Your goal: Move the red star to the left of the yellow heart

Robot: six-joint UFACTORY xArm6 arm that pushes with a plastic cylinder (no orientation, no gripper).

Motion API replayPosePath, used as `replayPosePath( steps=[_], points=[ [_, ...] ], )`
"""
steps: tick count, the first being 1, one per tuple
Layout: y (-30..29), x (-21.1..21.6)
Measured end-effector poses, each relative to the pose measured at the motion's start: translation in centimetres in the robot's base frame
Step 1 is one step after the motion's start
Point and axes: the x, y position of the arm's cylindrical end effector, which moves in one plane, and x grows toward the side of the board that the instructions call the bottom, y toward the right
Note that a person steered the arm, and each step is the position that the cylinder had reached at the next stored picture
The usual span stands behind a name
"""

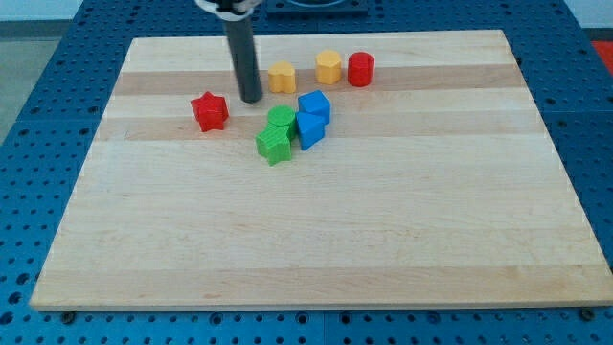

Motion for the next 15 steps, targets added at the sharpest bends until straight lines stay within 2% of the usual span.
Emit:
replayPosePath(
  steps=[1, 2, 4, 5, 6, 8, 11, 12, 13, 14, 15],
  points=[
    [3.3, -1.8],
    [2.9, -2.4],
    [-11.3, -1.3],
    [-18.3, 4.1],
    [-16.6, 10.0],
    [-6.5, 7.1],
    [-6.7, 0.6],
    [-6.8, -0.1],
    [-12.3, 0.8],
    [-14.9, -0.7],
    [-12.6, -1.7]
  ],
)
